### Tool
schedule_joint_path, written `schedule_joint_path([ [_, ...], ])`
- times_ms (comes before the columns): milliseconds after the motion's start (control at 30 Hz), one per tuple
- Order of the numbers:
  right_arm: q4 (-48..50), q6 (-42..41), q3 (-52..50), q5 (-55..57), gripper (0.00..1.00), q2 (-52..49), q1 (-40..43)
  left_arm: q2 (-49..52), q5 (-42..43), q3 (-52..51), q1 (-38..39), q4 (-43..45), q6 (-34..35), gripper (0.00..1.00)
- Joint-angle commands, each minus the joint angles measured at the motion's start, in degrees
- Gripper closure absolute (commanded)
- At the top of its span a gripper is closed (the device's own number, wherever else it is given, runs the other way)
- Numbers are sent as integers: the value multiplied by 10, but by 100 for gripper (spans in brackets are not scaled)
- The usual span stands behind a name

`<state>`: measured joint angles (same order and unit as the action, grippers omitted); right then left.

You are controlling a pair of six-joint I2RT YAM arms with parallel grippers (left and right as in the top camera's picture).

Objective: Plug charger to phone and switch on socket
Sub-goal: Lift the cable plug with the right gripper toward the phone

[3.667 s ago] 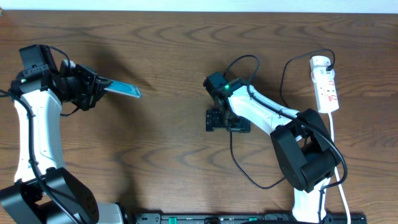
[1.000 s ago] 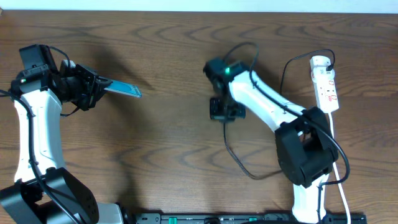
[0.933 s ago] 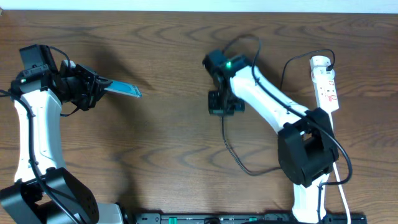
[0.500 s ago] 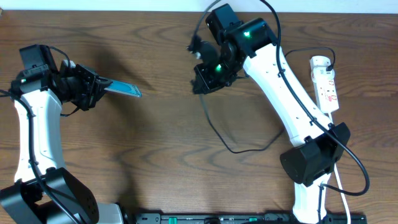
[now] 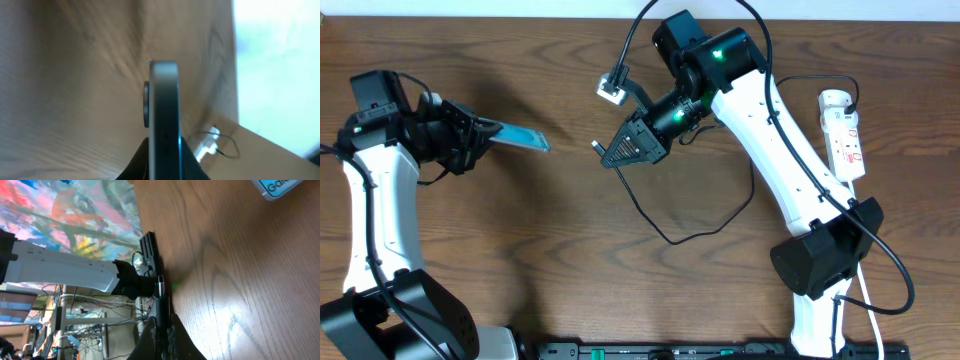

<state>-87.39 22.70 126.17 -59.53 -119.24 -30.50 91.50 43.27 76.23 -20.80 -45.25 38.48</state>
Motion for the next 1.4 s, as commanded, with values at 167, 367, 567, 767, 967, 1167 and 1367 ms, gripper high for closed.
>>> schedule_joint_path([
  [167,-8,19,9,24,99,-1,1,-9,318,1,0,89,-93,93],
  [367,-22,49,9,29,99,-1,1,-9,423,1,0,118,-135,93],
  [567,-25,48,9,69,99,-1,3,-9,459,1,0,117,-202,93],
  [767,-37,48,9,69,99,-1,31,-9,461,0,0,88,-273,93],
  [967,-44,49,8,70,99,-1,55,-8,404,-1,0,-54,-395,93],
  [1167,-42,49,7,86,99,-2,57,-9,324,-1,0,-250,-570,93],
  [1367,-26,48,5,84,99,-8,57,-6,316,-1,1,-263,-592,93],
])
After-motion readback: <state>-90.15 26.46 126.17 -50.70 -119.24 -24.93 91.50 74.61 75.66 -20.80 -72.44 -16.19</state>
